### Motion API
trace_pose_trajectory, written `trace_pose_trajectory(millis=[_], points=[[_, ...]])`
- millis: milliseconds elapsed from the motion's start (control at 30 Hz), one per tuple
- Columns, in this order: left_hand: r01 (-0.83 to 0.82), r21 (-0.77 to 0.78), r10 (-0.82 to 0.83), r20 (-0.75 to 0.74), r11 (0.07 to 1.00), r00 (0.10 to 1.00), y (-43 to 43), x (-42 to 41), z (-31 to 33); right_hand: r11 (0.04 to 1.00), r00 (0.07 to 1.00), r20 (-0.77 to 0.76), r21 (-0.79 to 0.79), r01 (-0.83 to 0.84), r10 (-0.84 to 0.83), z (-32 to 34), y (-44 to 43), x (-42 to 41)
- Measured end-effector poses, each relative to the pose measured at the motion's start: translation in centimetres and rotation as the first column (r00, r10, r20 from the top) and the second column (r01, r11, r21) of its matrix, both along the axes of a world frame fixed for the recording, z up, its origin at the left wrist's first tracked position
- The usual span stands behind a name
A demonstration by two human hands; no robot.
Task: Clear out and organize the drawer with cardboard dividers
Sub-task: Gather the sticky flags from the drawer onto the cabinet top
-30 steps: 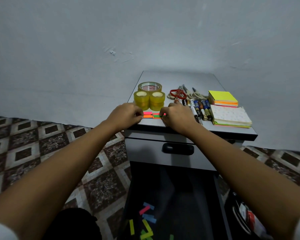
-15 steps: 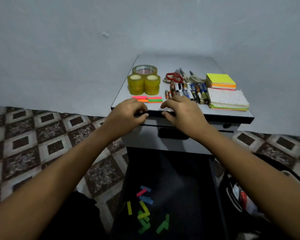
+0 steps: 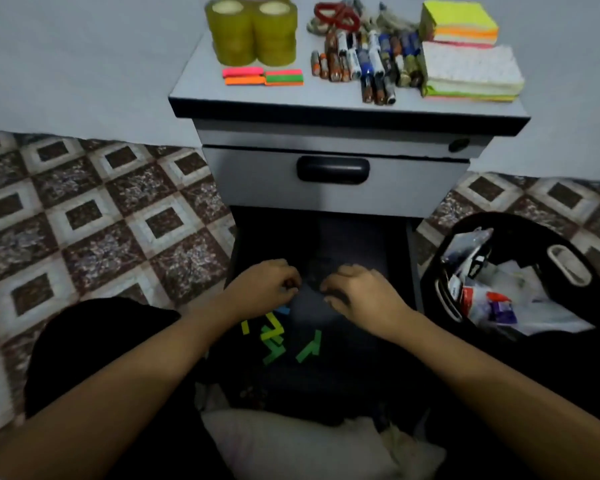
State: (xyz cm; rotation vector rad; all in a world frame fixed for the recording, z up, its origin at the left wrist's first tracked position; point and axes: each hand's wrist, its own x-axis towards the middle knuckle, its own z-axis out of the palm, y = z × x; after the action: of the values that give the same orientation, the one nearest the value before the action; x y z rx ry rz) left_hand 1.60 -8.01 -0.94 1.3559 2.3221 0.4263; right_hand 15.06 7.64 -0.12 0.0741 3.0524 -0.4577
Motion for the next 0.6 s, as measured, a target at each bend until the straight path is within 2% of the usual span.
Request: trace_pose_trajectory(millis=[133,200,367,600], points=[[0.081,-0.207,-0.074,0.04,0.975,0.996,-0.7,0.5,-3.5,0.997,0.983,0.176,-0.065,-0.042,0.052,-3.4,-0.5,1.1],[0.121,-0.288,-0.117,0.032,0.95,0.993,-1.0,0.4,-4.9,0.996,0.961,0.26,-0.046,-0.082,0.091,-4.6,-0.7,1.1],[0.159,-0.495,-0.205,-0.04,0.854,0.978,-1.8,0.5,-6.9,0.993,0.945,0.307,-0.017,-0.115,0.115,-7.0,-0.9,0.8],[0.132,-0.539,-0.235,-0.127,0.832,0.964,-2.0,0.9,-8.4,0.993,0.94,0.325,-0.073,-0.087,0.107,-8.0,-0.8,0.3]])
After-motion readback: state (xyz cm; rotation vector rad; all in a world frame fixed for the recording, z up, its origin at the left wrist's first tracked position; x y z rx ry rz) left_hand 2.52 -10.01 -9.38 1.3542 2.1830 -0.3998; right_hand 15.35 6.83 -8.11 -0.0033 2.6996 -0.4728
